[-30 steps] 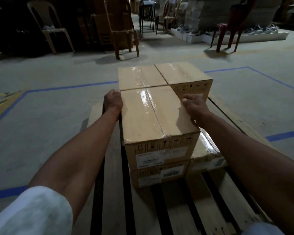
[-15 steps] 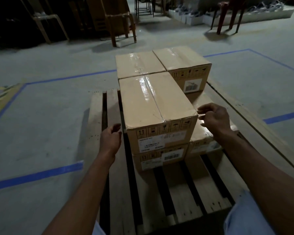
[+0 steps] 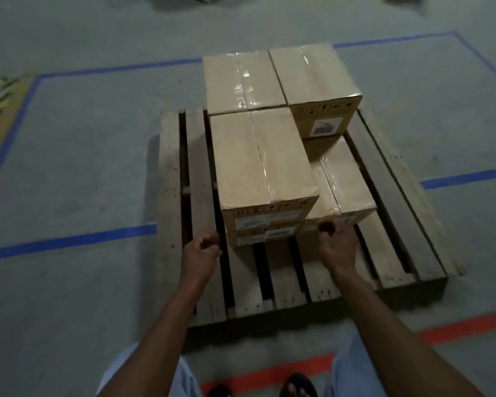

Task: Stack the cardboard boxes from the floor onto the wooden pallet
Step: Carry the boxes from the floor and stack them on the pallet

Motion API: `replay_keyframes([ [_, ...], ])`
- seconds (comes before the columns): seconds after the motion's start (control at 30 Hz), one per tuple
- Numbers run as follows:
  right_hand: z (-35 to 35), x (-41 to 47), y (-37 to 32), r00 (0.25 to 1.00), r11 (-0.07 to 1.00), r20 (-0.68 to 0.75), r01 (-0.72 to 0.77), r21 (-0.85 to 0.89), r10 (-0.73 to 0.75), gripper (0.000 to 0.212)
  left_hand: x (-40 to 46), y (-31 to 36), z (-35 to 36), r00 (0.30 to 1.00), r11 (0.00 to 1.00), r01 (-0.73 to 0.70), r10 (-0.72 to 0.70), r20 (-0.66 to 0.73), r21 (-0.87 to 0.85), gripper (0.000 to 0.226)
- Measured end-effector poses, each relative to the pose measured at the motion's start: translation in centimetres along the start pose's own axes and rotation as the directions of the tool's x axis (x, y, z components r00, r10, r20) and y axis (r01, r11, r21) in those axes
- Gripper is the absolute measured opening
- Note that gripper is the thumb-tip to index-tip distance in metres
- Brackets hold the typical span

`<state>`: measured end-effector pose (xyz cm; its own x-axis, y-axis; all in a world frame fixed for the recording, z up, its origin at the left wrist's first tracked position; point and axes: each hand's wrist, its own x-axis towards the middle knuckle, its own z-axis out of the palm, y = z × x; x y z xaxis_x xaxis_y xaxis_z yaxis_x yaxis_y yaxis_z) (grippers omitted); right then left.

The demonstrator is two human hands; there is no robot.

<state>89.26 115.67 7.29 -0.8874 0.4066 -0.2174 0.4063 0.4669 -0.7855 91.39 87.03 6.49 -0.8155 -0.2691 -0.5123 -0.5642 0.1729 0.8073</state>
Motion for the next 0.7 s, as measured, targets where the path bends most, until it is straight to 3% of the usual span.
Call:
replay_keyframes([
  [0.17, -4.9, -13.9, 0.5, 0.973, 0.996, 0.220, -0.056, -0.068, 0.069, 0.027, -11.9, 1.9, -3.2, 0.979, 0.984, 0.161, -0.170, 0.114, 0.082, 0.017],
  [0.3, -11.6, -24.3, -5.8, 0.911, 0.988, 0.387, -0.112, -0.104, 0.144, 0.029, -22.3, 4.8, -8.5, 0.966, 0.967, 0.206, -0.226, 0.129, 0.152, 0.011],
  [0.4, -16.1, -29.2, -11.2, 0.862, 0.982, 0.495, -0.015, -0.187, 0.108, 0.021, -28.9, 6.1, -13.2, 0.954, 0.948, 0.269, -0.287, 0.089, 0.171, 0.015],
  [0.5, -19.1, -31.5, -15.9, 0.767, 0.944, 0.632, 0.120, -0.307, 0.108, 0.018, -34.1, 9.9, -17.7, 0.938, 0.932, 0.338, -0.345, 0.040, 0.130, 0.014],
  [0.7, -18.3, -31.6, -23.6, 0.574, 0.835, 0.813, 0.398, -0.379, 0.095, 0.023, -39.9, 13.4, -26.0, 0.923, 0.927, 0.376, -0.375, -0.091, -0.010, 0.024],
])
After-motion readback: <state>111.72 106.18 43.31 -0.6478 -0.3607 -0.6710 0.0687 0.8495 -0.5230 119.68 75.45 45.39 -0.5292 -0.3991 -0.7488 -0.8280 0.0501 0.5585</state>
